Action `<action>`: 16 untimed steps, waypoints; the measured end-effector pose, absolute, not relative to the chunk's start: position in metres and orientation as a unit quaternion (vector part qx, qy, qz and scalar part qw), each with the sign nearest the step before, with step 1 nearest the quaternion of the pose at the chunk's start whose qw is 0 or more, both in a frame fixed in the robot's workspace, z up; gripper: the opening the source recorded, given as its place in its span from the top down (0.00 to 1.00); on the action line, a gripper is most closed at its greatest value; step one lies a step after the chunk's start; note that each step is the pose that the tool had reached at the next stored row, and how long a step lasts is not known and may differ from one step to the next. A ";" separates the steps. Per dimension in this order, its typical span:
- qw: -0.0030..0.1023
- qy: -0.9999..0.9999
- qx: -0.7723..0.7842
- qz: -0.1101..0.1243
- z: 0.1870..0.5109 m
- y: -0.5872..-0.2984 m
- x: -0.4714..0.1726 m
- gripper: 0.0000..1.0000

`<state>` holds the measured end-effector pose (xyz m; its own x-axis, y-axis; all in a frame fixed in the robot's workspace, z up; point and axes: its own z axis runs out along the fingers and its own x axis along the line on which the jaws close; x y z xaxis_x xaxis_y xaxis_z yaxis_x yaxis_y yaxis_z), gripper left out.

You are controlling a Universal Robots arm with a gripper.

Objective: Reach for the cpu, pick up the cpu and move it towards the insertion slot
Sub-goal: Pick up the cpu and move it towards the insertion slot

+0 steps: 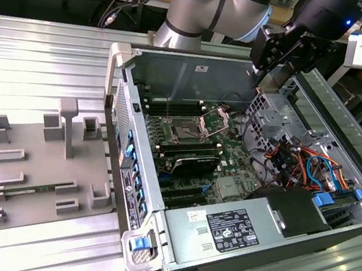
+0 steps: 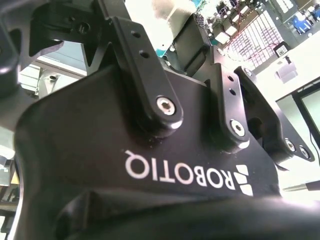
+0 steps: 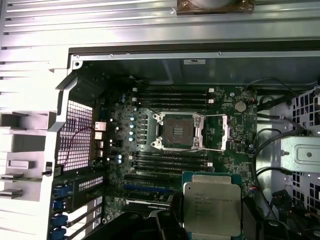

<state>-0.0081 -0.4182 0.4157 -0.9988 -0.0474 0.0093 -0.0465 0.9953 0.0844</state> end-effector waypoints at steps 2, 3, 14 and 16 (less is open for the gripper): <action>0.006 -0.999 0.024 -0.042 0.416 -0.418 -0.006 0.45; 0.006 -0.999 0.024 -0.042 0.416 -0.418 -0.005 0.45; 0.006 -0.999 0.023 -0.042 0.416 -0.418 0.006 0.45; 0.006 -0.999 0.023 -0.042 0.416 -0.418 0.008 0.45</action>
